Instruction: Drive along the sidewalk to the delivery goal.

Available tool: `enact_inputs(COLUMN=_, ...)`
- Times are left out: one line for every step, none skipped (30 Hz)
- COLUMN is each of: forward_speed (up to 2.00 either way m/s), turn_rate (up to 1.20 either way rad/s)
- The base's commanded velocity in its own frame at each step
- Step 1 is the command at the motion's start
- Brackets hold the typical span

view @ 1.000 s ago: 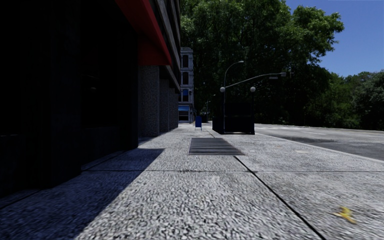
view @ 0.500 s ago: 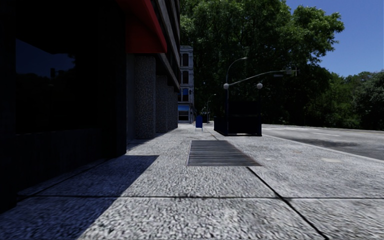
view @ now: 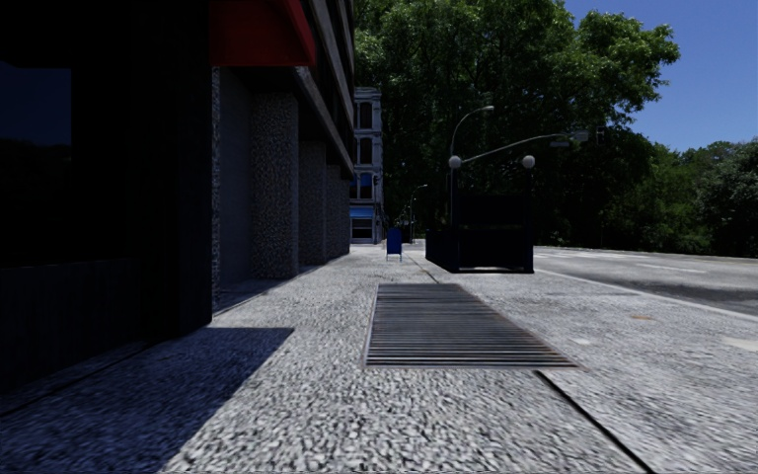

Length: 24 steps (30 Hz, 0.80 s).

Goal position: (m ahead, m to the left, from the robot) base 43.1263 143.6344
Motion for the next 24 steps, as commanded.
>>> enact_inputs(forward_speed=2.0, turn_rate=0.0)
enact_inputs(forward_speed=2.0, turn_rate=0.0)
enact_inputs(forward_speed=2.0, turn_rate=0.0)
enact_inputs(forward_speed=2.0, turn_rate=0.0)
enact_inputs(forward_speed=2.0, turn_rate=0.0)
enact_inputs(forward_speed=2.0, turn_rate=0.0)
enact_inputs(forward_speed=2.0, turn_rate=0.0)
enact_inputs(forward_speed=2.0, turn_rate=0.0)
enact_inputs(forward_speed=2.0, turn_rate=0.0)
enact_inputs(forward_speed=2.0, turn_rate=0.0)
enact_inputs(forward_speed=2.0, turn_rate=0.0)
enact_inputs(forward_speed=2.0, turn_rate=0.0)
enact_inputs(forward_speed=2.0, turn_rate=0.0)
enact_inputs(forward_speed=2.0, turn_rate=0.0)
enact_inputs(forward_speed=2.0, turn_rate=0.0)
enact_inputs(forward_speed=2.0, turn_rate=0.0)
enact_inputs(forward_speed=2.0, turn_rate=0.0)
enact_inputs(forward_speed=2.0, turn_rate=0.0)
enact_inputs(forward_speed=2.0, turn_rate=0.0)
enact_inputs(forward_speed=2.0, turn_rate=0.0)
enact_inputs(forward_speed=2.0, turn_rate=0.0)
enact_inputs(forward_speed=2.0, turn_rate=0.0)
enact_inputs(forward_speed=2.0, turn_rate=0.0)
enact_inputs(forward_speed=2.0, turn_rate=0.0)
